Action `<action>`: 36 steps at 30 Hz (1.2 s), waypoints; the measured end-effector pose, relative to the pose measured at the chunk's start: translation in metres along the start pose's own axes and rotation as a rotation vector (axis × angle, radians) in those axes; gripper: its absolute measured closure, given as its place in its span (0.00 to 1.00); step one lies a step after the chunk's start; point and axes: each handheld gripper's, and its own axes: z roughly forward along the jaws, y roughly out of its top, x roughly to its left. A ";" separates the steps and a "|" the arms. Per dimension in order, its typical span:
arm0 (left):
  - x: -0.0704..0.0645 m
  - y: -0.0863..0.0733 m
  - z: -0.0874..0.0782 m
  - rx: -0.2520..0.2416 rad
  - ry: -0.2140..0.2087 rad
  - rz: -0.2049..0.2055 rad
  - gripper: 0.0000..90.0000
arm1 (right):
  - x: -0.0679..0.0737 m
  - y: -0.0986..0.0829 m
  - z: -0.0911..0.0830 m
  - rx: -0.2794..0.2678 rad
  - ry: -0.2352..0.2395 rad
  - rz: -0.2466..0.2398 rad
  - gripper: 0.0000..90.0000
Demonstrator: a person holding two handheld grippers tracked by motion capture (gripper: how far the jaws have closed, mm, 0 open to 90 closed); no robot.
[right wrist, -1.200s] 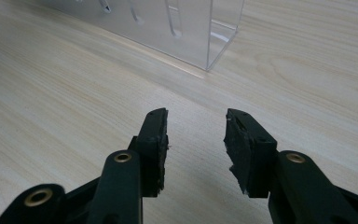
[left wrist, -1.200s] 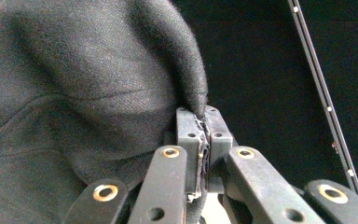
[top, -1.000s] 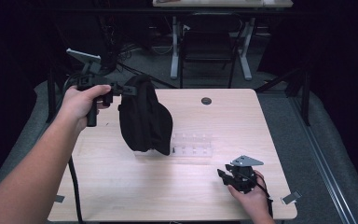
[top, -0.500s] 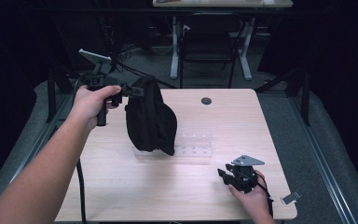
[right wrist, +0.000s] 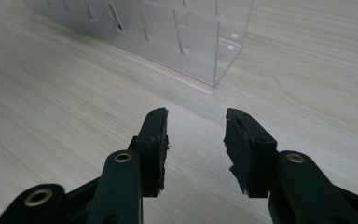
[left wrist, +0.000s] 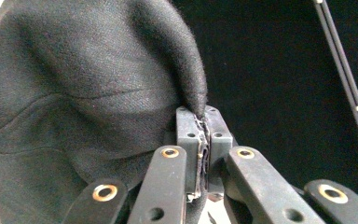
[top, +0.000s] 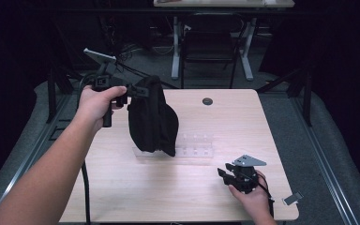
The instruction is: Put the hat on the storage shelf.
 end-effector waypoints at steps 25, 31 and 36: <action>-0.011 -0.002 0.016 -0.007 -0.010 0.006 0.98 | 0.018 0.039 -0.007 -0.053 0.063 -0.049 0.66; -0.013 -0.002 0.018 -0.007 -0.009 0.011 0.98 | 0.026 0.050 -0.003 -0.063 0.077 -0.068 0.68; -0.014 -0.002 0.018 -0.008 -0.006 0.007 0.98 | 0.036 0.063 0.000 -0.062 0.097 -0.097 0.70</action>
